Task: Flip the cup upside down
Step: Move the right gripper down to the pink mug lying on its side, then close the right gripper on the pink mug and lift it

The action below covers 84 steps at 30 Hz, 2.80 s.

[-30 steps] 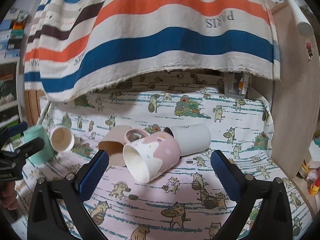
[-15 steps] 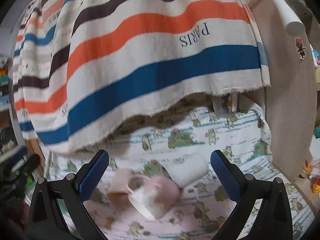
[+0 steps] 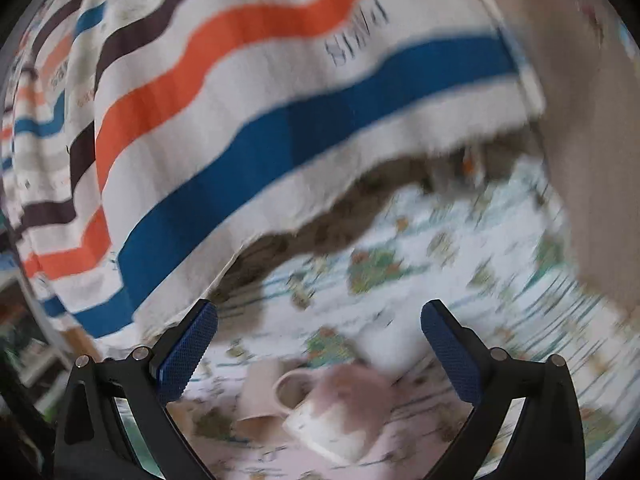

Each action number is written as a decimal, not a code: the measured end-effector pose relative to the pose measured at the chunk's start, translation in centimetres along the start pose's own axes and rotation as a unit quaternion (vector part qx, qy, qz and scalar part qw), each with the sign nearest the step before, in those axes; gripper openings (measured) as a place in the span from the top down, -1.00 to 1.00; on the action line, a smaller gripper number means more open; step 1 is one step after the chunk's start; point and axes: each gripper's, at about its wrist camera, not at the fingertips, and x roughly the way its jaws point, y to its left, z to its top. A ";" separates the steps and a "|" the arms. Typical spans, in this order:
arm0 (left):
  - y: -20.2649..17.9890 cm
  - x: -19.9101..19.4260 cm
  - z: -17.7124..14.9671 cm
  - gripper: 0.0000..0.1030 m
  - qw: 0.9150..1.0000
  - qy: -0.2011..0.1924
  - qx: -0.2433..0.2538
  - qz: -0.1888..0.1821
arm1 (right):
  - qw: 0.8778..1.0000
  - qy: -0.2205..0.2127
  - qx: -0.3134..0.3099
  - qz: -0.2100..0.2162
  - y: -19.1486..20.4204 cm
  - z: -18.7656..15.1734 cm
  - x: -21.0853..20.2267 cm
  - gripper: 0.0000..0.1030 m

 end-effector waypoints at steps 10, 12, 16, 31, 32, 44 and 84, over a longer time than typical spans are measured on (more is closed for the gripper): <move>1.7 0.2 0.3 -0.99 1.000 0.013 -0.026 0.010 | 0.990 0.140 0.012 -0.023 -2.6 -4.7 7.5 -0.99; 1.7 0.5 0.2 -0.99 0.999 0.023 -0.027 0.007 | 0.988 0.152 0.009 -0.029 -2.8 -5.3 7.9 -0.99; 1.2 1.1 -0.5 -0.99 0.998 0.047 -0.031 -0.011 | 0.984 0.178 0.000 -0.015 -3.0 -5.9 9.0 -0.99; -2.2 5.0 -4.7 -0.99 0.990 0.134 0.028 -0.015 | 0.969 0.239 0.068 0.014 -4.9 -7.5 11.3 -0.98; -2.3 5.3 -5.0 -0.99 0.990 0.138 0.029 -0.017 | 0.968 0.241 0.069 0.013 -5.0 -7.7 11.5 -0.97; -4.7 6.0 -6.8 -0.99 0.983 0.164 0.080 -0.023 | 0.954 0.285 0.081 0.052 -4.3 -9.3 12.9 -0.89; -0.2 5.5 -3.8 -0.99 0.985 0.171 0.004 0.036 | 0.946 0.321 -0.043 0.030 1.2 -8.2 11.7 -0.79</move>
